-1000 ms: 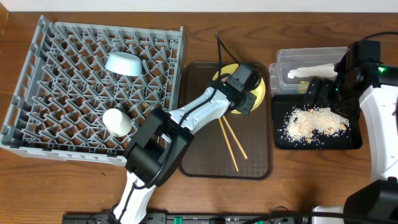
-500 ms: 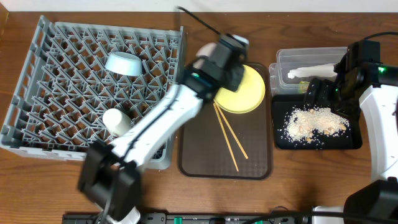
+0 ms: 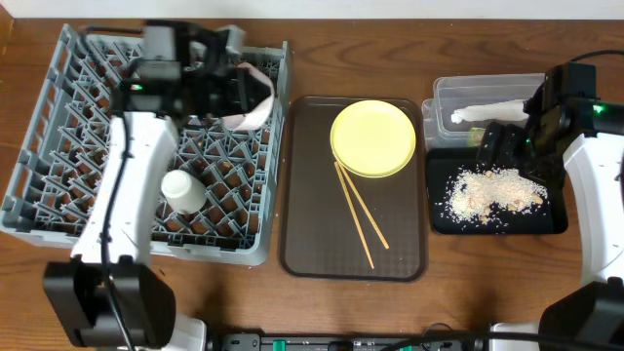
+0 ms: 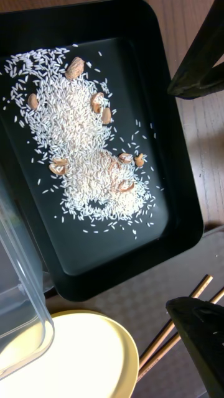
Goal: Sort waste into correct bins and load items into the dishwasher
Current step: 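Grasp the pink bowl rim with the left gripper and lift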
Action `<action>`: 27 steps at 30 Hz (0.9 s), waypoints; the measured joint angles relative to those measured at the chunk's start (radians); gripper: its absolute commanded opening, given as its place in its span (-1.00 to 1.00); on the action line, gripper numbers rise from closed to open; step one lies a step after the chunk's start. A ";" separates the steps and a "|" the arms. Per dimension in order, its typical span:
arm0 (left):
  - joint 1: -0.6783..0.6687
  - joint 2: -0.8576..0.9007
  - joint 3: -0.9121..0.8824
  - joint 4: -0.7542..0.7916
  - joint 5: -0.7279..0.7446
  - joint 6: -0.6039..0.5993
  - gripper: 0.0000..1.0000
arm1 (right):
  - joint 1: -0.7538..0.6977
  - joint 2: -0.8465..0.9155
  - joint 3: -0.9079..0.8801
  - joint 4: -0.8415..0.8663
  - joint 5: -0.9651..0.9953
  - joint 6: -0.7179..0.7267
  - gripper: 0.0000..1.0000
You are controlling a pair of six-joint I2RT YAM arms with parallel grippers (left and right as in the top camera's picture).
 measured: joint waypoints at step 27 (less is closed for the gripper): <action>0.401 0.298 -0.011 -0.228 0.093 -0.016 0.33 | 0.000 0.000 0.000 0.000 0.000 -0.003 0.98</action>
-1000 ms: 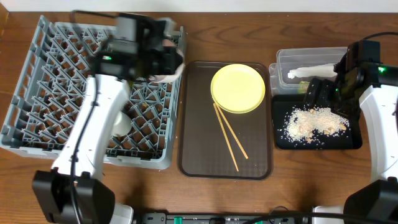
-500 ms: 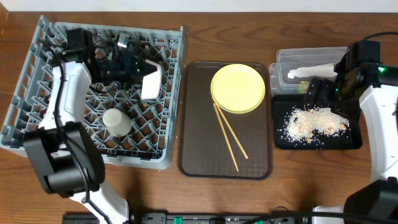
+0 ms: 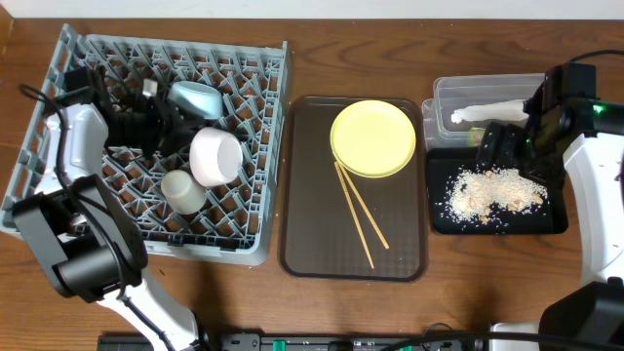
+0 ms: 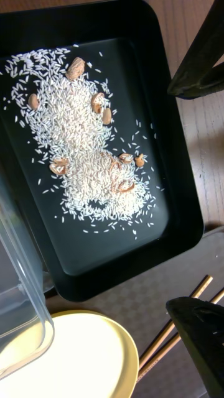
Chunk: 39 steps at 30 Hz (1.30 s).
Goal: Sort waste into correct bins and load items into the dishwasher
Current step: 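Grasp the pink bowl rim with the left gripper and lift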
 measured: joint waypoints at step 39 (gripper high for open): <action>-0.928 -0.210 -0.040 -0.076 -0.632 -0.232 0.79 | 0.000 0.000 0.000 0.008 0.003 0.000 0.99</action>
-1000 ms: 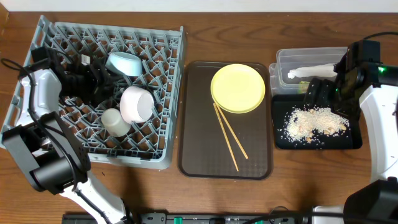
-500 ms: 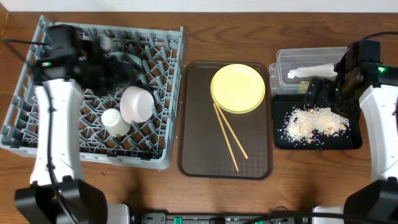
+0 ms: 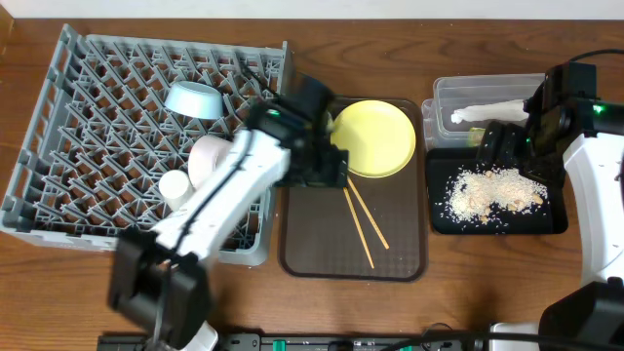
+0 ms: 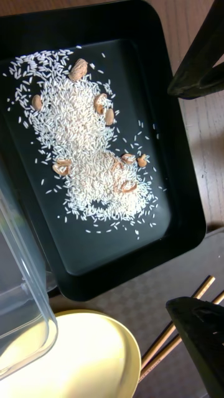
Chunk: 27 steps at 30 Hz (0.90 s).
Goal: Sort waste into correct bins and load items into the dishwasher
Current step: 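Grasp the pink bowl rim with the left gripper and lift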
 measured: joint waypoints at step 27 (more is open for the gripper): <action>-0.173 0.332 -0.005 0.102 -0.166 -0.301 -0.37 | 0.000 0.000 0.000 0.000 0.000 0.000 0.98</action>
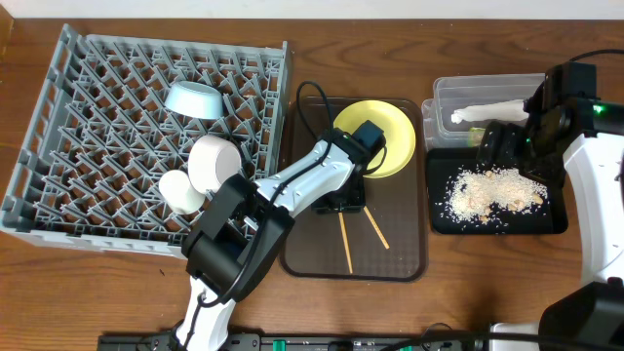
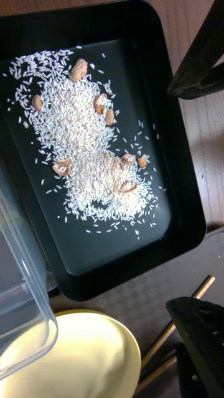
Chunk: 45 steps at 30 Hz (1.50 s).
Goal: Sort waste into correct bins and load items into the dishwasher
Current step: 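Grasp the pink bowl rim with the left gripper and lift, then carry the pink bowl into the rack and release it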
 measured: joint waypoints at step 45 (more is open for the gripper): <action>0.388 -0.390 0.103 0.035 -0.194 0.614 -0.84 | 0.000 0.000 0.000 0.000 0.000 0.000 0.99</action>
